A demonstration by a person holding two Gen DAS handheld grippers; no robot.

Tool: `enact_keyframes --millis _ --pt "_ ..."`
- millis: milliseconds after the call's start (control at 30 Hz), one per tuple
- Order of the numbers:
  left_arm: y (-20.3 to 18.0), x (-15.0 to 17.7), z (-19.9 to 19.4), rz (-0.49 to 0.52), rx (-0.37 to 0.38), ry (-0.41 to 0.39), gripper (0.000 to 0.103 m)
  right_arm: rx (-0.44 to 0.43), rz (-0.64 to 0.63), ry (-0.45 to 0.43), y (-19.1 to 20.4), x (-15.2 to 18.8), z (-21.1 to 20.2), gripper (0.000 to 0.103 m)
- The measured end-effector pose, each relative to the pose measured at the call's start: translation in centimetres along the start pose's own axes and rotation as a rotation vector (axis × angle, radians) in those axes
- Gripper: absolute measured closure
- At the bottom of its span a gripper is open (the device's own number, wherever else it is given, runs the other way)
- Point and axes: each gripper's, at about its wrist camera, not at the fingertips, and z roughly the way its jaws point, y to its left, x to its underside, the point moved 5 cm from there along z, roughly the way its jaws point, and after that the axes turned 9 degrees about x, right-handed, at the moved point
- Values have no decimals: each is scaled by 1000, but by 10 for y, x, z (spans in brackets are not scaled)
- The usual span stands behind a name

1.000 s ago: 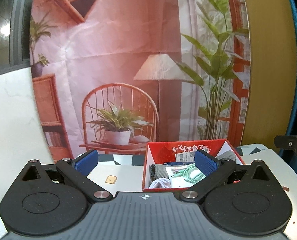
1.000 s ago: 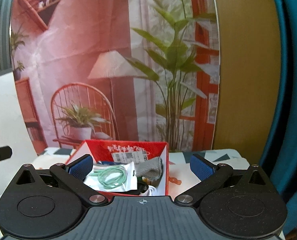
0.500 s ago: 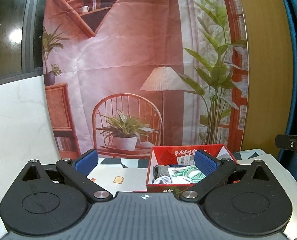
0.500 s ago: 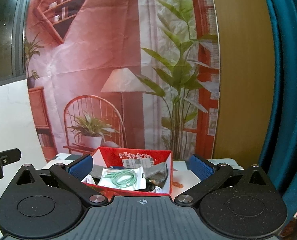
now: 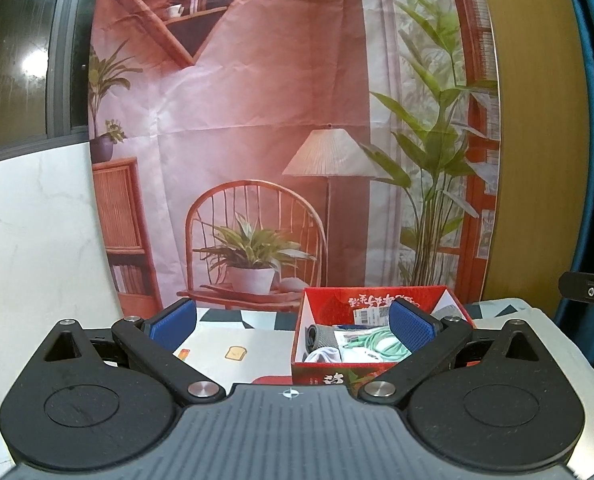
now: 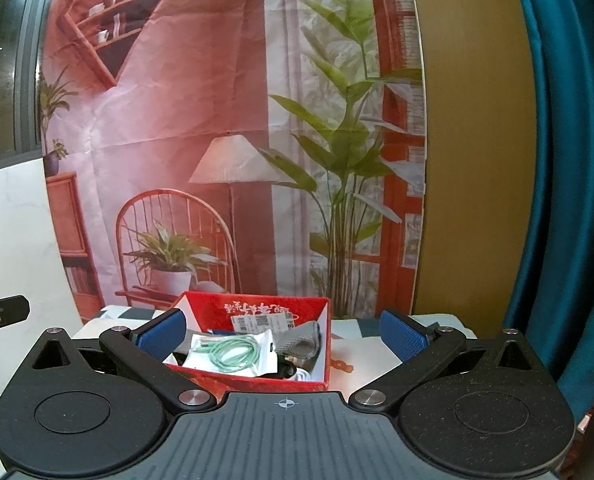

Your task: Organize soft objects

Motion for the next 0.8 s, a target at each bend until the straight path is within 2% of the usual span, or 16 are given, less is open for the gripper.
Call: enact_keyframes --millis 800 --pt "2 5 1 -13 10 17 0 3 -4 6 1 3 2 0"
